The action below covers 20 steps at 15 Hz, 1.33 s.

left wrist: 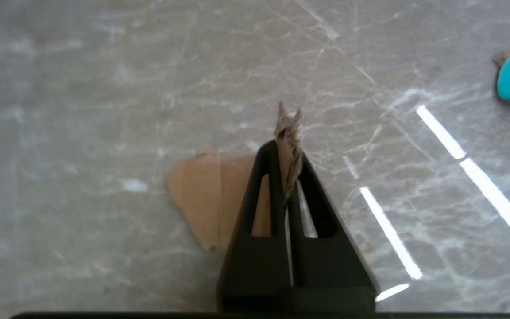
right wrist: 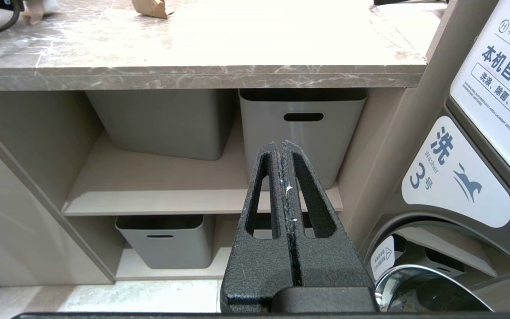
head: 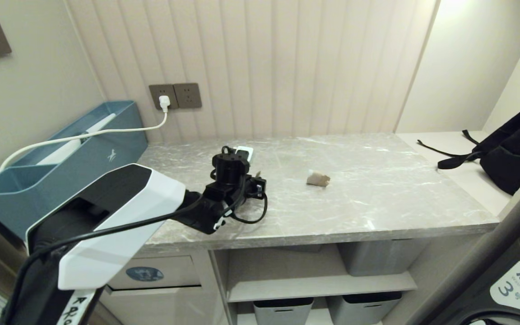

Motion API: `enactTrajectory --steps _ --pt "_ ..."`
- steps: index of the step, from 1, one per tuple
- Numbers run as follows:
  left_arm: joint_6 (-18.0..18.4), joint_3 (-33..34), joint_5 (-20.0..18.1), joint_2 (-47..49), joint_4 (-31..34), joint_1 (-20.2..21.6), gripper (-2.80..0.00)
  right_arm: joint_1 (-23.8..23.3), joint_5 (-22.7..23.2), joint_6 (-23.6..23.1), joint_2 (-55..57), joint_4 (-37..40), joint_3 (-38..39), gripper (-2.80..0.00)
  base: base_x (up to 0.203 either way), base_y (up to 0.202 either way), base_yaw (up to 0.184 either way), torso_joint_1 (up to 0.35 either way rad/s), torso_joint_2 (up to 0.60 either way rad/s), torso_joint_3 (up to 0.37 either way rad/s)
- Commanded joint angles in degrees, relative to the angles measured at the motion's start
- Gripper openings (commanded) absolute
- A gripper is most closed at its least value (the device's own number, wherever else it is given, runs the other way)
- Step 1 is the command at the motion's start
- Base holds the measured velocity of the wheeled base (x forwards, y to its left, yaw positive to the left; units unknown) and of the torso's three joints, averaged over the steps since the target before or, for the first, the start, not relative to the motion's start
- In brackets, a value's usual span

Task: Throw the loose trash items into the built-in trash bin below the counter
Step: Pick up the garbage, then put the garbage in the trash can

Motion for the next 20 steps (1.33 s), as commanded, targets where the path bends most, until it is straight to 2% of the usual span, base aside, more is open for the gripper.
enactTrajectory --steps 1,5,8,13,15,17,19,20 --pt "-0.5 0.6 0.1 -0.2 -0.2 -0.1 -2.80 0.0 0.0 0.0 0.0 0.0 0.0 -2.80 0.000 0.000 0.000 0.000 0.00 0.000" --pt "-3.7 4.9 0.1 -4.3 2.1 -0.3 -2.80 0.0 0.0 0.0 0.0 0.0 0.0 -2.80 0.000 0.000 0.000 0.000 0.00 0.000" --pt "-6.7 7.4 0.5 -12.0 5.0 -0.9 -2.80 0.0 0.0 0.0 0.0 0.0 0.0 -2.80 0.000 0.000 0.000 0.000 0.00 0.000" --pt "-14.0 12.4 3.0 -36.5 22.7 0.2 -2.80 0.0 0.0 0.0 0.0 0.0 0.0 -2.80 0.000 0.000 0.000 0.000 0.00 0.000" --pt "-15.0 16.7 3.5 -47.4 26.6 5.0 -2.80 0.0 0.0 0.0 0.0 0.0 0.0 -2.80 0.000 0.000 0.000 0.000 0.00 0.000" --pt "-15.2 21.3 3.6 -57.2 29.2 13.4 -2.80 0.0 0.0 0.0 0.0 0.0 0.0 -2.80 0.000 0.000 0.000 0.000 0.00 0.000" --pt "-13.3 26.5 3.2 -66.5 32.2 22.5 -2.80 0.0 0.0 0.0 0.0 0.0 0.0 -2.80 0.000 0.000 0.000 0.000 0.00 0.000" --pt "-11.4 30.5 2.7 -70.6 32.4 25.2 -2.80 0.0 0.0 0.0 0.0 0.0 0.0 -2.80 0.000 0.000 0.000 0.000 0.00 0.000"
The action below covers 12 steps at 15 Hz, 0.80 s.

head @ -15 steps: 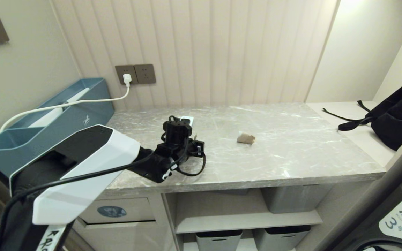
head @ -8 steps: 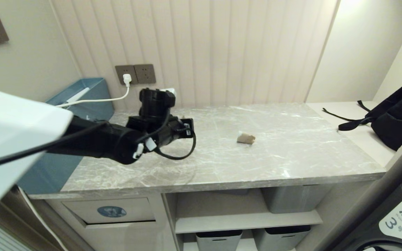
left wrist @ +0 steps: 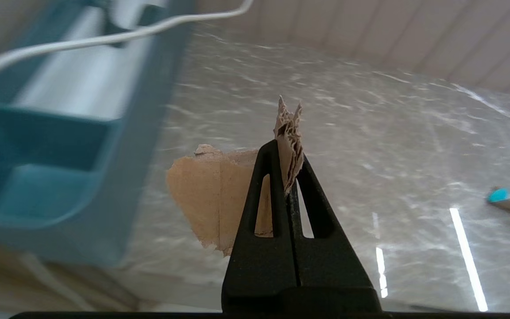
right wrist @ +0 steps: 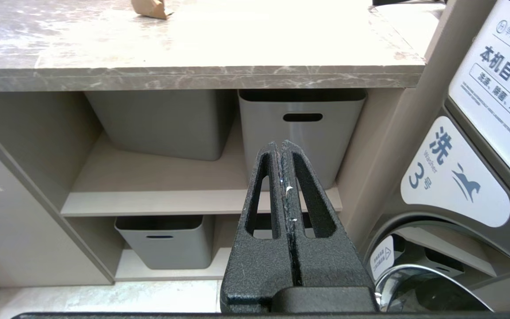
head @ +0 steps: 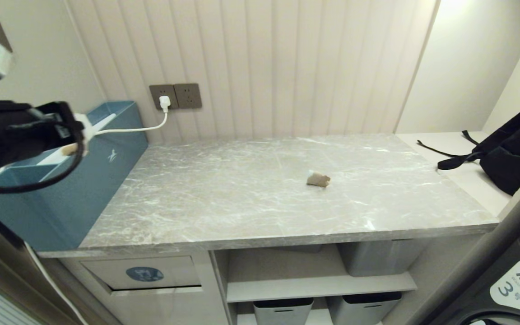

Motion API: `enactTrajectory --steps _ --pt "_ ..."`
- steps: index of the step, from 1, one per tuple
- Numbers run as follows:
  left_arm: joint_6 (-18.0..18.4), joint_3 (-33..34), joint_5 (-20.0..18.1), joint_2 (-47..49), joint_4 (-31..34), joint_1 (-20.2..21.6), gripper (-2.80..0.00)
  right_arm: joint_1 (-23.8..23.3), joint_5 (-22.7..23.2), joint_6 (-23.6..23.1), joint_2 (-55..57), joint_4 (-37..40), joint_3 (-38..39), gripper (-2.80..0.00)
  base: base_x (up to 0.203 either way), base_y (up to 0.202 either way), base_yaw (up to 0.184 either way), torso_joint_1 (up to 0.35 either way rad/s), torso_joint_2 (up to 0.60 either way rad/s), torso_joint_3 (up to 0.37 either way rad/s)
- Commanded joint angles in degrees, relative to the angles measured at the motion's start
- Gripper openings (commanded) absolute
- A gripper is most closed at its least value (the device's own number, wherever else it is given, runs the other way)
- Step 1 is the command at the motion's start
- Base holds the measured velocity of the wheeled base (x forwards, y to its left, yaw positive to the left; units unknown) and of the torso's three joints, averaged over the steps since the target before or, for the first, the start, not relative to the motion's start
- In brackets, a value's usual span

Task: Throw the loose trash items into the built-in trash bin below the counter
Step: Put the garbage in the trash can

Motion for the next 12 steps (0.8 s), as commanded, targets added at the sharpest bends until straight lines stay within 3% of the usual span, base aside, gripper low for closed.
enactTrajectory --steps 1,6,12 --pt "2.2 7.0 -0.6 -12.4 -0.6 4.4 -2.80 0.0 0.0 0.0 0.0 0.0 0.0 -2.80 0.000 0.000 0.000 0.000 0.00 0.000" --pt "9.3 24.1 -3.4 -23.0 -3.1 6.5 -2.80 0.0 0.0 0.0 0.0 0.0 0.0 -2.80 0.000 0.000 0.000 0.000 0.00 0.000" --pt "9.5 28.5 -4.9 -21.3 -6.3 6.5 -2.80 0.0 0.0 -0.1 0.0 0.0 0.0 -2.80 0.000 0.000 0.000 -0.008 0.02 0.012"
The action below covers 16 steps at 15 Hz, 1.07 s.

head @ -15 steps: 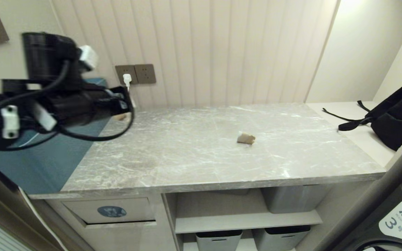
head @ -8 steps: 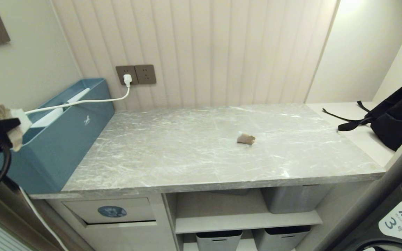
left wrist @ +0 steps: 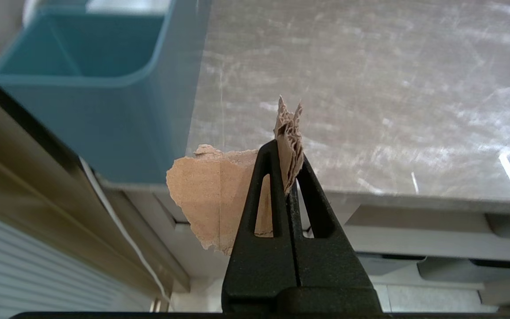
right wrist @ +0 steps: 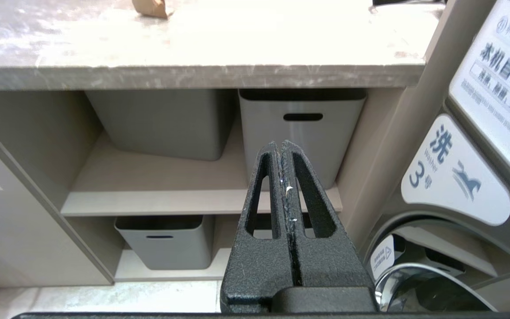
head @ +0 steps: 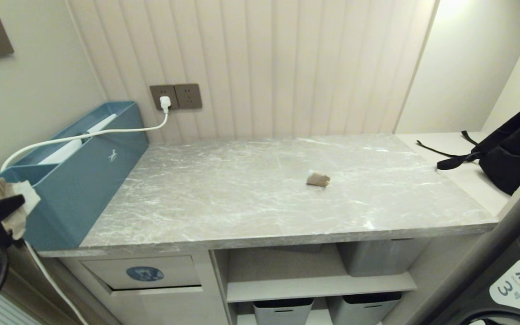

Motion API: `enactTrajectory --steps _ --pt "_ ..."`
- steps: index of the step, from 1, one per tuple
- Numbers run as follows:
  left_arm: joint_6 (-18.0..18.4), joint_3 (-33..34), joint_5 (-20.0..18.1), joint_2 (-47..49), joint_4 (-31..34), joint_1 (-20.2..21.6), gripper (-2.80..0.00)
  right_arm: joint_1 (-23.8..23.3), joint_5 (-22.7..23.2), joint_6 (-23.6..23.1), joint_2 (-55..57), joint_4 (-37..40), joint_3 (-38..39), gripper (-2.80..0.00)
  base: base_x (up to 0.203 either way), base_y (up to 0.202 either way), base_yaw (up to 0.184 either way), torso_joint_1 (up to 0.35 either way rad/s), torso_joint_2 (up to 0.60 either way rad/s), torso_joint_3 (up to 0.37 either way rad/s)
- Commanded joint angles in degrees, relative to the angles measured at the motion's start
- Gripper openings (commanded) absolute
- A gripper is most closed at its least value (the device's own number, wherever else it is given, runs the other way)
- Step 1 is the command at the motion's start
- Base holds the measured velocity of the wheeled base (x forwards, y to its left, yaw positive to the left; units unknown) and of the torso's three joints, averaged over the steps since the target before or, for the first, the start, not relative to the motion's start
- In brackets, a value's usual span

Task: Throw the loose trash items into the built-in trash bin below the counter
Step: Put the garbage in the trash can

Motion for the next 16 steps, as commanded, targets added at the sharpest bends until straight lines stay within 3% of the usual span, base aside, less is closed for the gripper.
enactTrajectory --steps 1,9,14,16 --pt "-0.1 2.6 0.0 0.1 -1.5 0.0 -2.80 0.0 0.0 -0.1 0.0 0.0 0.0 -2.80 0.000 0.000 0.000 -0.144 0.30 0.158" --pt "-2.0 11.5 -0.1 3.9 -5.4 0.0 -2.80 0.0 0.0 -0.2 0.1 0.0 -0.1 -2.80 0.000 0.000 0.000 -0.236 0.52 0.275" --pt "-2.0 13.1 -2.1 11.4 -15.6 -0.6 -2.80 0.0 0.0 -0.2 0.1 0.0 -0.1 -2.80 0.000 0.000 0.000 -0.232 0.52 0.292" --pt "-1.6 13.7 -3.1 11.7 -15.7 -0.6 -2.80 0.0 0.0 -0.2 0.1 0.0 -0.1 -2.80 0.000 0.000 0.000 -0.218 0.50 0.289"
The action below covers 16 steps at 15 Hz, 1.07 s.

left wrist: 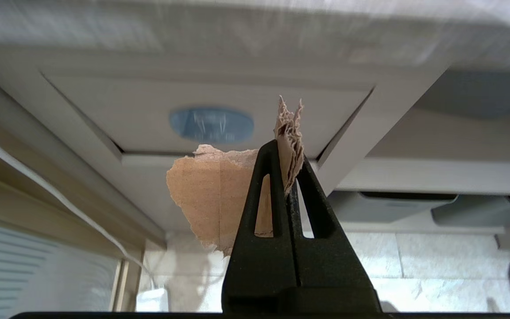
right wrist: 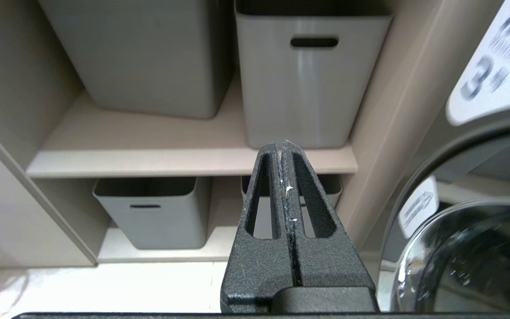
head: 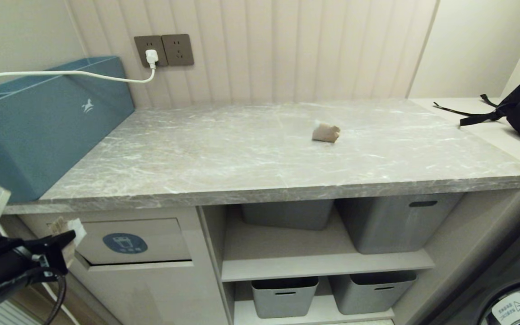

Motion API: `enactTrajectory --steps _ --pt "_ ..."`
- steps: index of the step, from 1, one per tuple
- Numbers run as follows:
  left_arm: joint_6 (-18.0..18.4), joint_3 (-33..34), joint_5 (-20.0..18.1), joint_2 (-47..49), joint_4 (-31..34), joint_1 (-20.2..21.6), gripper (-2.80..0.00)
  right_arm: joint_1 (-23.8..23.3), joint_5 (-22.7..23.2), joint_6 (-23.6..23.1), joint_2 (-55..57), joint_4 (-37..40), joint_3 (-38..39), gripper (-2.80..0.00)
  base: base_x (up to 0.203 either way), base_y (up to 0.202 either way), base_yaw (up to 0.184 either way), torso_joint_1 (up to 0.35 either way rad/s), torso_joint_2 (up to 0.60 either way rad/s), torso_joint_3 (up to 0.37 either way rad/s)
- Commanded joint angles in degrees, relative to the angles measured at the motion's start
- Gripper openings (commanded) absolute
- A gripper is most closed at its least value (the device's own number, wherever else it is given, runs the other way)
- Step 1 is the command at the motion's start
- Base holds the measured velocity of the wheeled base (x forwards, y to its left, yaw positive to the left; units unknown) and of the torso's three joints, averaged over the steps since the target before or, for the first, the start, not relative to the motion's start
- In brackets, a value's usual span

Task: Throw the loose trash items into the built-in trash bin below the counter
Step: Put the garbage in the trash can

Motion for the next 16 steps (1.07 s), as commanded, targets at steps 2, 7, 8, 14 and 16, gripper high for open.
enactTrajectory --steps 2,7,8,14,16 --pt "0.0 1.4 -0.1 1.6 -0.2 -0.1 -2.80 0.0 0.0 0.0 0.0 0.0 0.0 -2.80 0.000 0.000 0.000 -0.210 0.49 0.283" --pt "-0.2 4.3 -1.6 2.2 -0.3 0.0 -2.80 0.0 0.1 0.2 0.0 0.0 0.1 -2.80 0.000 0.000 0.000 -0.192 0.48 0.286" --pt "-0.3 4.2 -1.6 3.0 -0.5 -0.1 -2.80 0.0 0.1 0.2 0.0 0.0 0.0 -2.80 0.000 0.000 0.000 -0.192 0.48 0.293" --pt "-0.4 6.0 -2.4 5.1 -5.2 -0.1 -2.80 0.0 0.0 0.2 0.0 0.0 0.1 -2.80 0.000 0.000 0.000 -0.155 0.46 0.304" --pt "-0.6 5.7 -3.0 5.5 -5.2 0.0 -2.80 0.0 0.1 0.2 0.0 0.0 0.0 -2.80 0.000 0.000 0.000 -0.114 0.43 0.313"
